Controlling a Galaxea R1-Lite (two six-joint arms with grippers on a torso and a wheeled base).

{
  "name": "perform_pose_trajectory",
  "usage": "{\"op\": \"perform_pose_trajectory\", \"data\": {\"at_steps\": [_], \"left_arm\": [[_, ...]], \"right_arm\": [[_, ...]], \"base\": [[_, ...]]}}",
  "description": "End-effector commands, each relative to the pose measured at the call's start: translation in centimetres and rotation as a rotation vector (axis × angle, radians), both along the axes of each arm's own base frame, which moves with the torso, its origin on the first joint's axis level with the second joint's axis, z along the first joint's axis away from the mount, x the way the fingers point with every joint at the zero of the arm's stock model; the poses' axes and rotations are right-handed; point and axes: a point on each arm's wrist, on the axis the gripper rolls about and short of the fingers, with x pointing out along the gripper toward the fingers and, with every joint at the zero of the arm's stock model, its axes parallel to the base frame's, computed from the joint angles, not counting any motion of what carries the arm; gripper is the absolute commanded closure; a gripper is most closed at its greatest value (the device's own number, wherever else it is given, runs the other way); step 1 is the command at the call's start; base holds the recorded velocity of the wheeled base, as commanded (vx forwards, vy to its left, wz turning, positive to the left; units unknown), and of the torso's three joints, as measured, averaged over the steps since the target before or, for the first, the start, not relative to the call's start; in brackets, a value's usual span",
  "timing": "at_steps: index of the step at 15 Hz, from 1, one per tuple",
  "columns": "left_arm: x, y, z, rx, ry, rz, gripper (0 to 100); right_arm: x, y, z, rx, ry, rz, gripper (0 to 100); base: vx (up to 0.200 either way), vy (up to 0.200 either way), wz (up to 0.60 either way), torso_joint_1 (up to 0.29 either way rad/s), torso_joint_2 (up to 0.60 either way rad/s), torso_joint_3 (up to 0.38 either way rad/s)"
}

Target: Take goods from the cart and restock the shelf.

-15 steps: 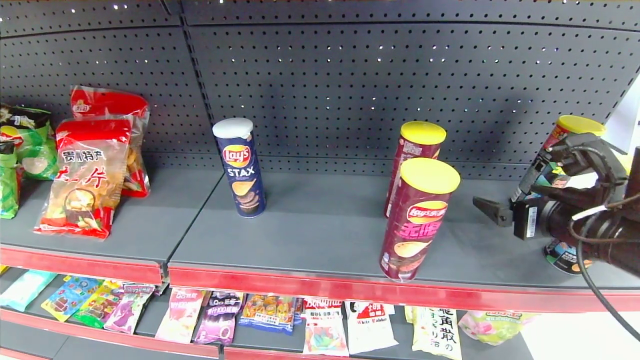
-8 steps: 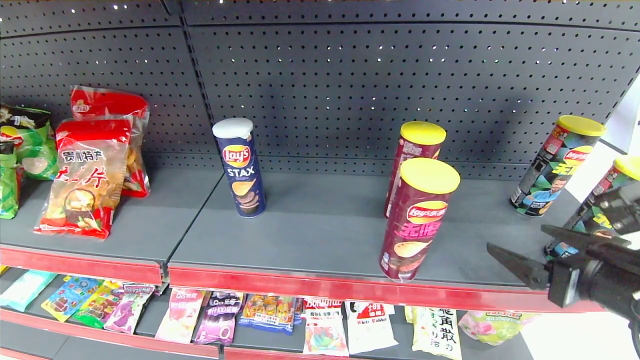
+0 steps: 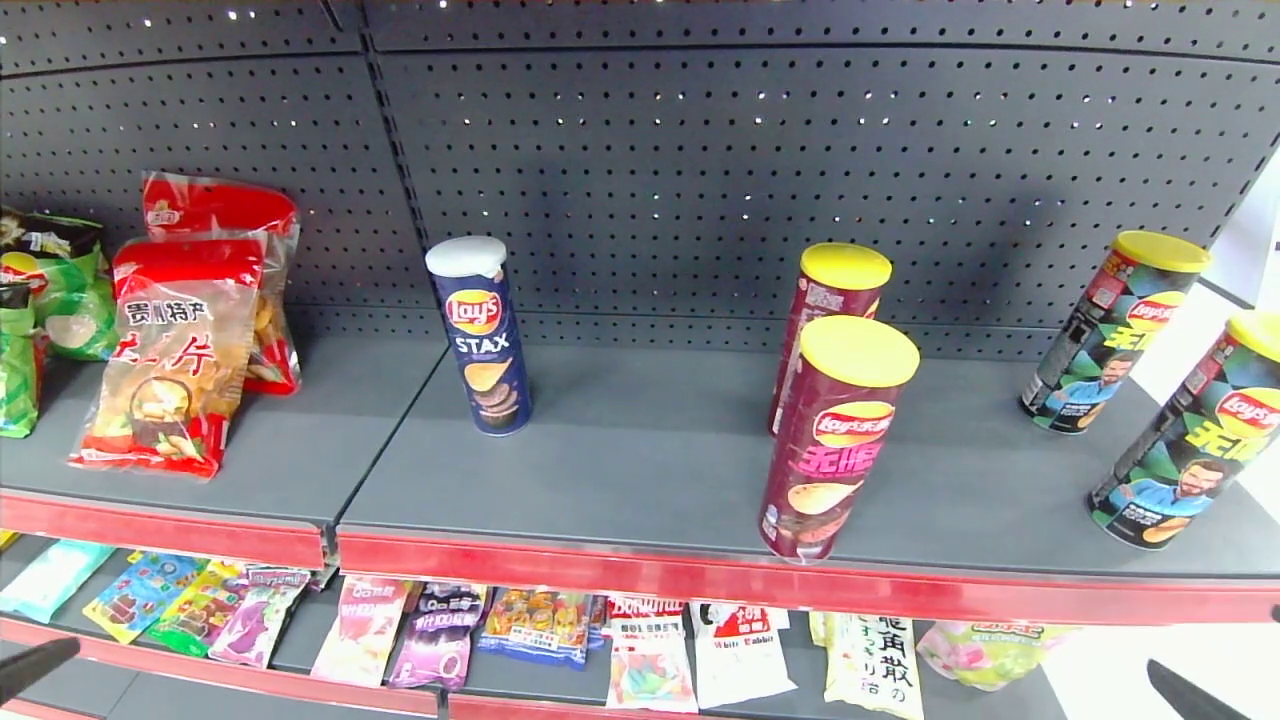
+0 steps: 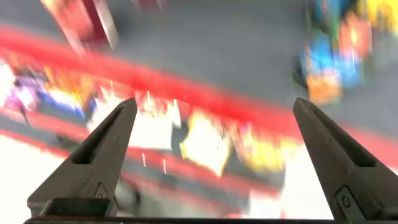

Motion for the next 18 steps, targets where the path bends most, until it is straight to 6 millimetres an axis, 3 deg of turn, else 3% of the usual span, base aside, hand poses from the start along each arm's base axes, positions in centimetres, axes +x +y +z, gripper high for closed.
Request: {"op": "perform_pose_trajectory", "data": {"at_steps": [1, 5, 9, 16, 18], "left_arm": [[3.3, -1.5, 0.6, 0.055, 0.121, -0.076, 0], [4.8, -2.2, 0.4, 0.059, 0.136, -0.105, 0], [4.8, -2.2, 0.4, 0.059, 0.132, -0.109, 0], [4.7, -2.3, 0.0, 0.060, 0.150, -0.135, 0], [4.9, -2.9, -0.2, 0.072, 0.170, -0.184, 0]], "right_arm": [[-3.8, -0.9, 0.7, 0.016, -0.129, -0.052, 0], [-4.1, -1.1, 0.7, -0.038, -0.137, -0.081, 0], [-4.1, -1.1, 0.6, -0.054, -0.134, -0.077, 0], [-4.1, -1.1, 0.3, -0.067, -0.128, -0.075, 0], [-4.3, -1.1, -0.3, -0.058, -0.127, -0.078, 0]], "base": [[0.000, 0.000, 0.00, 0.000, 0.00, 0.000], [0.000, 0.000, 0.00, 0.000, 0.00, 0.000], [0.000, 0.000, 0.00, 0.000, 0.00, 0.000], [0.000, 0.000, -0.60, 0.002, 0.00, 0.002], [0.000, 0.000, 0.00, 0.000, 0.00, 0.000]]}}
